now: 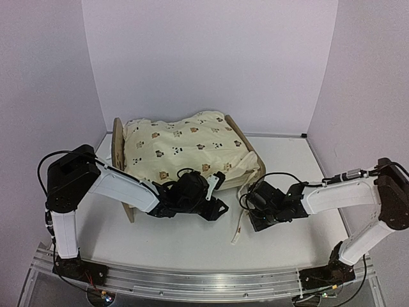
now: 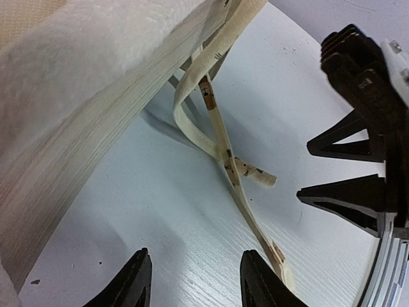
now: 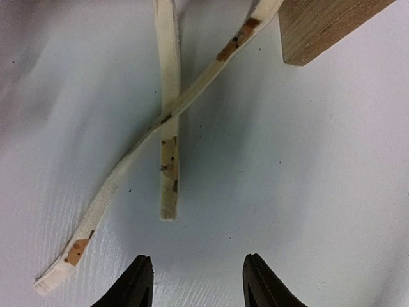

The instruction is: Set up the pet bed

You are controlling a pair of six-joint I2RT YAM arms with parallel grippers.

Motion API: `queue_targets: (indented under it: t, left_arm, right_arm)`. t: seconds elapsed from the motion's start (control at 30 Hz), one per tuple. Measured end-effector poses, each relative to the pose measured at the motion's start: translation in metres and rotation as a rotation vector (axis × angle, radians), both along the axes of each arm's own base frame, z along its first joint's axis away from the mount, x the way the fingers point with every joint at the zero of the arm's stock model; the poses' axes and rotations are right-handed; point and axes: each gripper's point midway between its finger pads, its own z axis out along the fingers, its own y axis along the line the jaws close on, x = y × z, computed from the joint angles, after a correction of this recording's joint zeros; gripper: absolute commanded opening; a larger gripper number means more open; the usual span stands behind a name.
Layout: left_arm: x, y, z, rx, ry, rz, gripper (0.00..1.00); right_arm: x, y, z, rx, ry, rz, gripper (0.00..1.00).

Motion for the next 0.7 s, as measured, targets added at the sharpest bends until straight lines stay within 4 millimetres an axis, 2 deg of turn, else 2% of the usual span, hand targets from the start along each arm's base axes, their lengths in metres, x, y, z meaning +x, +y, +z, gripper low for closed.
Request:
queue_targets:
  t: [0.13, 0.43, 0.57, 0.7]
  left_arm:
    - [-0.001, -0.001, 0.0, 0.0, 0.0, -0.003, 0.49]
    - [-0.002, 0.0, 0.001, -0.001, -0.001, -0.003, 0.48]
    - [-0.002, 0.001, -0.001, 0.002, 0.001, -0.003, 0.48]
    - [-0.002, 0.001, 0.0, 0.001, 0.0, -0.003, 0.48]
  right_arm:
    - [0.004, 0.005, -0.011, -0.018, 0.009, 0.007, 0.45]
    - [0.019, 0.013, -0.021, 0.004, 0.006, -0.001, 0.36]
    - [0.025, 0.014, -0.025, 0.033, 0.017, -0.018, 0.25]
    - [0.027, 0.018, -0.027, 0.076, 0.026, -0.024, 0.08]
